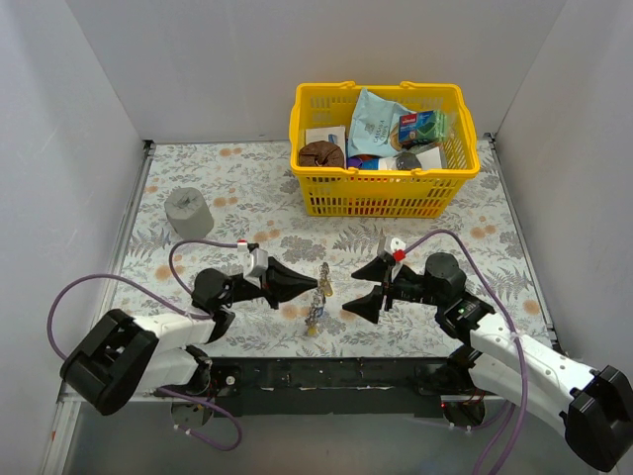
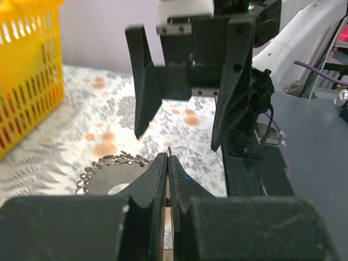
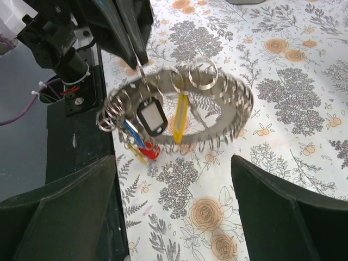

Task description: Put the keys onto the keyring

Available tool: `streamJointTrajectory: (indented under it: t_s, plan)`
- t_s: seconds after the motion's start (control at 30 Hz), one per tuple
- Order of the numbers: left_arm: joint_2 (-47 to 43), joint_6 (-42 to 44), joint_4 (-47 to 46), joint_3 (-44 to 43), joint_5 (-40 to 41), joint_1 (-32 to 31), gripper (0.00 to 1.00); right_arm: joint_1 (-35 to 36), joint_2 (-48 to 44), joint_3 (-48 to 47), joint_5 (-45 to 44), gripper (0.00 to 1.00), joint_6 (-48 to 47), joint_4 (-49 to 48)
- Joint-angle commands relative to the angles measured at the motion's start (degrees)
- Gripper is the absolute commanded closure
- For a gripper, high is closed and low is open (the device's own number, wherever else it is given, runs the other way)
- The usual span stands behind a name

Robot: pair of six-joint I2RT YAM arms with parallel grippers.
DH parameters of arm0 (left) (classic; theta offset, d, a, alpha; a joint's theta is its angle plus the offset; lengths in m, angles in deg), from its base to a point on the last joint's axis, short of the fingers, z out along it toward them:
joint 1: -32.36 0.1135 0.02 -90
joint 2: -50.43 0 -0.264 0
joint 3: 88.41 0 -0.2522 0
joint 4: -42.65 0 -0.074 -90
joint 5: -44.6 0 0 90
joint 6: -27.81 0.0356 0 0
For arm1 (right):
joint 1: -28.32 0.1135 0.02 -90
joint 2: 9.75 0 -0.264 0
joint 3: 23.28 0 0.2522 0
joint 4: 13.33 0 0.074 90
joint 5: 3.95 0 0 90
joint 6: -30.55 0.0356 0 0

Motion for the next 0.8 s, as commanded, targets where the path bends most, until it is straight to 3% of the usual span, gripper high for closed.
streamJointTrajectory:
  t_s: [0.0,0.2,0.33,0.77]
  plan:
    - [-8.5,4.4,-8.0,-0.1,0.8,1.5,1.0,-0.1,0.8,-3.1,-0.3,0.06,-0.9,-2.2]
    - [-19.4,13.3,11.6,-0.2,3.0,2.4,1.0,0.0,1.3,-3.7,-0.6,0.06,-1.3,-2.1]
    - [-30.7,19.0,29.4,-1.1,5.8,2.7,1.0,0.0,1.6,-3.7,-0.7,0.06,-1.4,-2.1]
    - [-45.3,20.4,55.1,-4.8,26.6,2.7,1.0,-0.1,3.0,-3.6,-0.4,0.06,-1.5,-3.0]
